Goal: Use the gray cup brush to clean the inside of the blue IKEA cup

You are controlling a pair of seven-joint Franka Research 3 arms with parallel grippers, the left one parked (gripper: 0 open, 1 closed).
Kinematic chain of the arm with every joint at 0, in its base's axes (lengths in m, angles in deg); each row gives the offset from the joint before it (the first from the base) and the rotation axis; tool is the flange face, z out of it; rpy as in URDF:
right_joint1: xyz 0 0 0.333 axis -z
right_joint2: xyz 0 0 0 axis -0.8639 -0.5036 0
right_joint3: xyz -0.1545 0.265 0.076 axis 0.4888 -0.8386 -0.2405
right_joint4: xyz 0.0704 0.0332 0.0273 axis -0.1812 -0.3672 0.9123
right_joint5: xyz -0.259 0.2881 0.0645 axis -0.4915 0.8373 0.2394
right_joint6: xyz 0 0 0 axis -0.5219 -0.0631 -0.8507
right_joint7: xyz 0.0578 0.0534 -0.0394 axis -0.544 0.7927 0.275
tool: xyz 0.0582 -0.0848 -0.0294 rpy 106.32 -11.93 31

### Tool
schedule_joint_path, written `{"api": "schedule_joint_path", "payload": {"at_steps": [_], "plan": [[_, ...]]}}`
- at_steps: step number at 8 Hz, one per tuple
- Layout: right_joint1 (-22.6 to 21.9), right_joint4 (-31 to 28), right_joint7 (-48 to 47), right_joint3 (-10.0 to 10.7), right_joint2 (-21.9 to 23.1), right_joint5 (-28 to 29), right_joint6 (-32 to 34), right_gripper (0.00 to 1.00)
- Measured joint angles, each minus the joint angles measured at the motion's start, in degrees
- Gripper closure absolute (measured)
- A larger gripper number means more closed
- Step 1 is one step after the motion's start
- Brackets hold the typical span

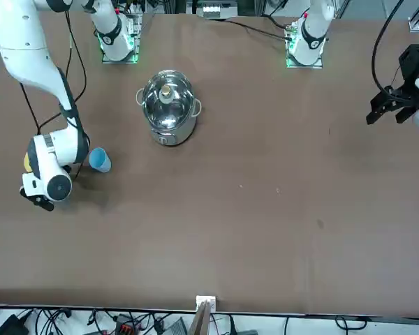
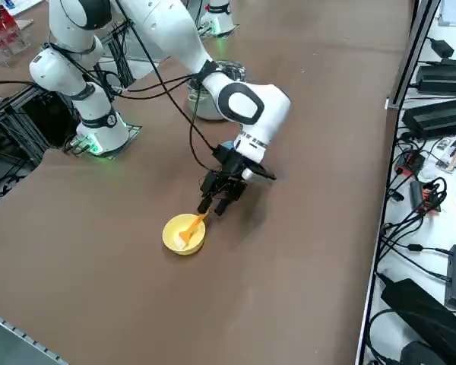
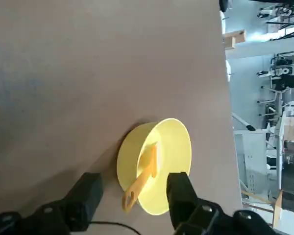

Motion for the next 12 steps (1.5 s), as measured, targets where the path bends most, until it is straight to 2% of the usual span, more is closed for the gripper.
{"api": "schedule_joint_path", "payload": {"at_steps": [3,7,8,9,10,11,12], "plan": [[-0.01,-1.04,-1.92,0.0,-0.64,-0.74,-0.25,0.25],[-0.01,-1.18,-2.1,0.0,-0.74,-0.76,0.02,0.41],[-0.02,-1.25,-2.11,0.0,-0.74,-0.76,0.19,0.52],[-0.04,-1.3,-2.15,-0.01,-0.74,-0.76,0.44,0.54],[-0.07,-1.33,-2.16,-0.02,-0.74,-0.76,0.87,0.62],[-0.1,-1.33,-2.24,-0.02,-0.74,-0.76,1.17,0.7],[-0.12,-1.3,-2.28,-0.03,-0.72,-0.76,1.25,0.84]]}}
